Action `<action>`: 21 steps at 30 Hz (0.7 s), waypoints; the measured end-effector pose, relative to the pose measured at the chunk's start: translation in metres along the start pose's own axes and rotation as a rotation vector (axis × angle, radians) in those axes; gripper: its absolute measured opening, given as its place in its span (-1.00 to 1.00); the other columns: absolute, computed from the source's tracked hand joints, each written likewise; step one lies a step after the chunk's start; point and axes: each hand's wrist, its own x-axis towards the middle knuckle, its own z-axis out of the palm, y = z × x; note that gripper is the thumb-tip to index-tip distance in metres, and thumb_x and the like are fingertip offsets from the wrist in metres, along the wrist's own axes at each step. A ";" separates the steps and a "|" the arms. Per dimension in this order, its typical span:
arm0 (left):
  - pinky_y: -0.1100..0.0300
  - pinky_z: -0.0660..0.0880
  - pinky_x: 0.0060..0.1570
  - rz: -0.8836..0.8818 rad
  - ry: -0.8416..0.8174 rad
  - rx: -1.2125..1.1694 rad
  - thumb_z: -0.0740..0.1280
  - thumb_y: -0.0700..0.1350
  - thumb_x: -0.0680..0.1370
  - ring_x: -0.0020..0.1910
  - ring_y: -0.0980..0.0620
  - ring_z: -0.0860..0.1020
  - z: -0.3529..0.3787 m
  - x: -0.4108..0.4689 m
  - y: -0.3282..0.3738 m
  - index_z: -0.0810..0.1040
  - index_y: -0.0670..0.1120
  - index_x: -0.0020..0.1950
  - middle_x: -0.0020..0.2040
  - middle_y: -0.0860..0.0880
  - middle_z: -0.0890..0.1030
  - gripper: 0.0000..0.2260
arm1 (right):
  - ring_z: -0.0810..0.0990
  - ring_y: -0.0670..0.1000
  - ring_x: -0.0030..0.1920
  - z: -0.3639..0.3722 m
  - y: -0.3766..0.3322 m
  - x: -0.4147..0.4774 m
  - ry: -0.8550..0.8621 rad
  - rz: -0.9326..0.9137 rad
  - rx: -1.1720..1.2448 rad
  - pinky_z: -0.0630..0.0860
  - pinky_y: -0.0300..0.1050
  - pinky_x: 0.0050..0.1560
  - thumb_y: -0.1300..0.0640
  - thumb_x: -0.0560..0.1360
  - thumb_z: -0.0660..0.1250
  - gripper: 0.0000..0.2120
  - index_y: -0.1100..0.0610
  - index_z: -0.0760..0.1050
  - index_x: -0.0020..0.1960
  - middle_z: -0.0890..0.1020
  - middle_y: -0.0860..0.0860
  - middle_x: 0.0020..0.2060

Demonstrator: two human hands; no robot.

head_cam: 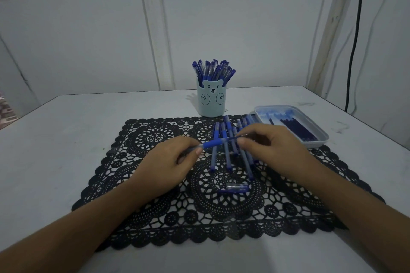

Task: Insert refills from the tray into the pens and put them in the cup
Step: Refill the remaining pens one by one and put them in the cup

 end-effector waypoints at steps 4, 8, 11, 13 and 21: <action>0.26 0.39 -0.30 -0.068 0.044 -0.039 0.19 0.06 0.54 -0.25 0.10 0.47 0.000 0.002 -0.001 0.49 0.12 -0.08 -0.28 0.10 0.54 -0.89 | 0.46 -0.14 -0.42 -0.017 0.008 0.005 0.076 0.121 0.258 0.38 -0.31 -0.38 0.13 0.51 0.26 -0.81 0.01 0.53 -0.27 0.57 -0.11 -0.41; 0.27 0.38 -0.36 -0.132 0.081 -0.018 0.22 0.00 0.55 -0.33 0.11 0.47 -0.002 0.003 -0.001 0.51 0.09 -0.08 -0.32 0.07 0.54 -0.91 | 0.37 -0.10 -0.48 -0.035 0.018 0.013 0.308 0.208 0.388 0.29 -0.27 -0.46 0.20 0.51 0.24 -0.78 0.13 0.47 -0.32 0.47 -0.10 -0.52; 0.33 0.34 -0.36 -0.176 0.099 -0.032 0.21 -0.01 0.55 -0.31 0.11 0.46 -0.002 0.003 -0.001 0.53 0.06 -0.08 -0.36 0.07 0.52 -0.89 | 0.39 -0.12 -0.46 -0.041 0.026 0.016 0.530 0.157 0.190 0.32 -0.25 -0.39 0.18 0.50 0.26 -0.82 0.15 0.48 -0.27 0.49 -0.07 -0.49; 0.32 0.35 -0.36 -0.189 0.094 -0.028 0.21 -0.01 0.55 -0.32 0.11 0.46 -0.002 0.003 -0.001 0.54 0.04 -0.08 -0.36 0.07 0.52 -0.88 | 0.45 -0.08 -0.38 -0.038 0.033 0.015 0.617 0.074 -0.142 0.37 -0.22 -0.31 0.15 0.49 0.27 -0.87 0.14 0.50 -0.22 0.53 -0.03 -0.39; 0.29 0.36 -0.36 -0.193 0.089 0.000 0.21 0.00 0.55 -0.35 0.12 0.46 -0.003 0.002 -0.001 0.54 0.06 -0.08 -0.32 0.06 0.54 -0.87 | 0.30 0.05 -0.64 -0.013 0.046 0.013 0.421 -0.158 -0.921 0.15 -0.31 -0.55 0.20 0.36 0.41 -0.82 0.20 0.46 -0.36 0.42 0.04 -0.51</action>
